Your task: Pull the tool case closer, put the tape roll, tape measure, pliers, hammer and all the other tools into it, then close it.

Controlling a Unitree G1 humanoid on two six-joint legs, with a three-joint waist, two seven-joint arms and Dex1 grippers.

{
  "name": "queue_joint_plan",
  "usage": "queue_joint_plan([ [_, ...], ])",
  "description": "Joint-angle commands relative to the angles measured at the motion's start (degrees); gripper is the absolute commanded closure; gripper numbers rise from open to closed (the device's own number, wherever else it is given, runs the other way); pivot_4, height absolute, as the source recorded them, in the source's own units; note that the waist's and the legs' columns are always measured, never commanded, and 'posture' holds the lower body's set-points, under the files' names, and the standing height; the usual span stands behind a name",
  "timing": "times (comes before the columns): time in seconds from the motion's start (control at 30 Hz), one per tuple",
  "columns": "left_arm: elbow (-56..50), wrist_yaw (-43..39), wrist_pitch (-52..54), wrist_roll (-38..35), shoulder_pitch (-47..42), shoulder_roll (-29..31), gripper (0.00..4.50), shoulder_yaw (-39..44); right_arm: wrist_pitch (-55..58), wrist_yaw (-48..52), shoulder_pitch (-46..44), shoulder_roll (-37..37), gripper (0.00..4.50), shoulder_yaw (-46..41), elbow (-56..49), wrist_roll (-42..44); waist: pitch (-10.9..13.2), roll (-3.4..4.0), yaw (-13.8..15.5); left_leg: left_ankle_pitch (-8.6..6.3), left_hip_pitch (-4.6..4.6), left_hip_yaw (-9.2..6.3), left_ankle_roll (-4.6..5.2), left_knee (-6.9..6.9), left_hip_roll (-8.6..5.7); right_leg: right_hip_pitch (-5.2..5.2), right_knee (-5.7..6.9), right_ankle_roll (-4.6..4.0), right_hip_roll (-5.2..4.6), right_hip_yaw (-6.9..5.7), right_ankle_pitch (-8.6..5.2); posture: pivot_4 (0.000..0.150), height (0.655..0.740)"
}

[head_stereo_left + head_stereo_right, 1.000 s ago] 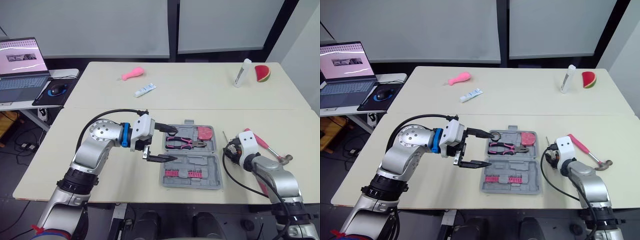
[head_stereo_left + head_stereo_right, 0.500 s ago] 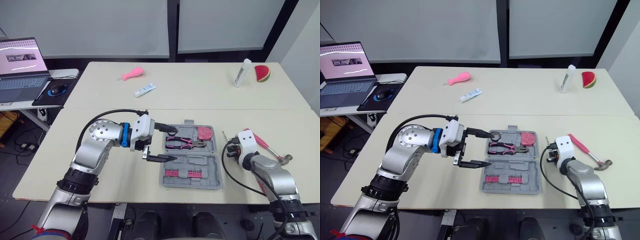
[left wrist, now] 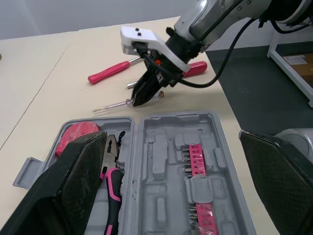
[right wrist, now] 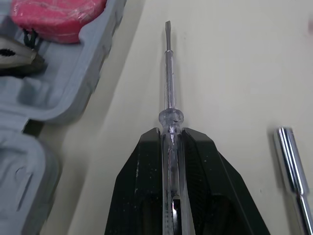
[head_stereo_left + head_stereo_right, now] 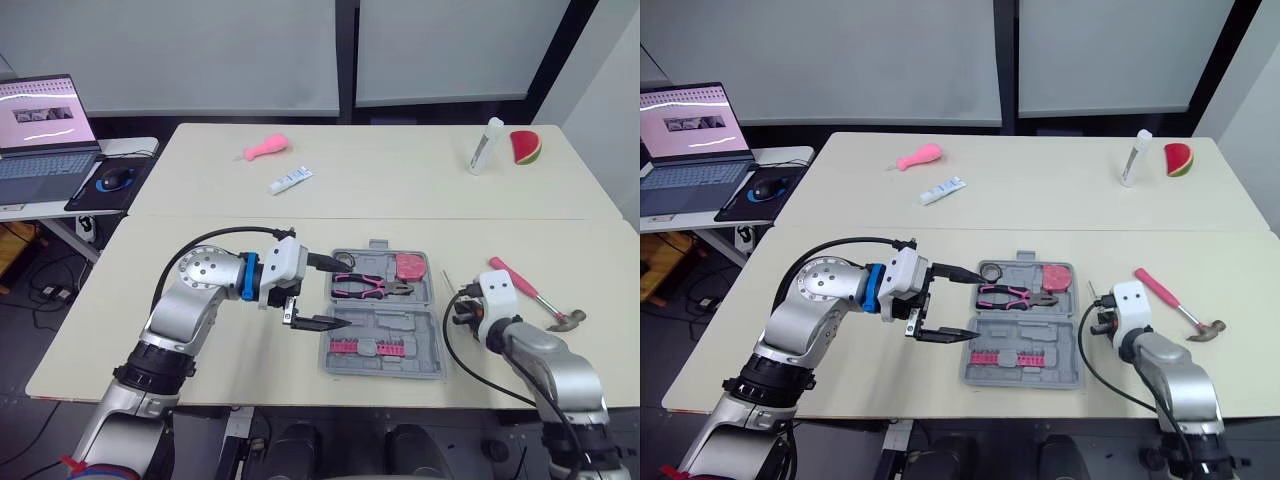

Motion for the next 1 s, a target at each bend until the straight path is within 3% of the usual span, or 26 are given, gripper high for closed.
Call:
queue_joint_plan([
  [0.03,-4.49,0.02,0.62,-1.14,0.87,0.80,0.00,-0.39,3.47,-1.47,4.05,0.80,4.13,-2.21,-9.21,1.22,0.00,0.00,0.02,0.00,0.01,-0.01,0.01,0.00,0.01,0.01,0.00,0.00,0.01,0.00,0.00,0.150,0.7400],
  [0.2,-5.80,-0.42,2.27,-1.45,1.06,1.03,0.00,-0.61,6.86,-3.55,9.81,3.68,4.13,-3.53,-14.94,1.67,-0.02,0.04,-0.04,-0.12,0.04,-0.02,0.21,0.00,0.01,0.01,0.03,0.00,0.03,0.01,0.00,0.150,0.7400],
  [0.43,-5.28,-0.75,2.82,-1.61,-0.17,0.67,0.00,-1.58,7.73,-4.68,11.07,6.33,4.13,-3.02,-14.72,2.46,-0.03,0.04,-0.03,-0.13,0.05,-0.01,0.22,0.00,0.01,0.01,0.03,0.00,0.03,0.02,0.00,0.150,0.7400],
  [0.47,-5.05,-0.86,2.68,-1.61,-0.27,0.71,0.00,-1.67,7.90,-4.76,10.79,6.55,3.40,-3.13,-14.65,2.65,-0.03,0.04,-0.03,-0.13,0.05,-0.01,0.22,0.00,0.01,0.01,0.02,0.00,0.03,0.01,0.00,0.150,0.7400],
  [0.67,-5.09,-0.60,2.37,-1.68,-0.03,0.69,0.00,-1.79,12.51,-2.02,9.76,2.87,2.23,-5.93,-19.80,5.38,-0.03,0.05,-0.02,-0.13,0.04,-0.01,0.22,-0.01,0.00,0.01,0.01,0.00,0.03,0.02,0.00,0.150,0.7400],
  [0.77,-5.02,-0.05,2.00,-1.47,0.49,0.29,0.00,-1.93,14.97,2.88,9.85,-4.95,1.62,-6.20,-24.90,7.90,-0.03,0.05,0.00,-0.13,0.04,0.00,0.23,0.00,-0.01,0.01,0.00,0.00,0.03,0.02,0.00,0.150,0.7400],
  [0.87,-5.06,0.16,1.36,-1.37,1.20,0.26,0.00,-2.00,12.50,11.94,8.21,-17.74,0.91,-5.16,-26.52,10.46,-0.02,0.05,-0.05,-0.14,0.04,0.00,0.24,0.00,0.02,0.04,-0.01,0.00,0.06,-0.01,0.00,0.150,0.7400],
  [0.97,-5.01,0.08,0.49,-1.16,1.80,0.16,0.00,-2.10,-6.62,29.97,7.43,-37.70,0.04,2.36,-22.44,5.87,-0.01,0.06,-0.05,-0.14,0.04,0.06,0.25,0.01,0.01,0.09,-0.04,0.01,0.05,-0.02,-0.01,0.150,0.7400],
  [1.0,-4.91,-0.05,-0.20,-0.87,2.09,0.05,0.00,-2.36,-18.63,35.68,6.49,-43.50,0.04,6.47,-18.55,1.16,0.00,0.03,-0.06,-0.15,0.06,0.08,0.26,0.02,0.02,0.12,-0.07,0.02,0.04,-0.05,-0.02,0.150,0.7400],
])
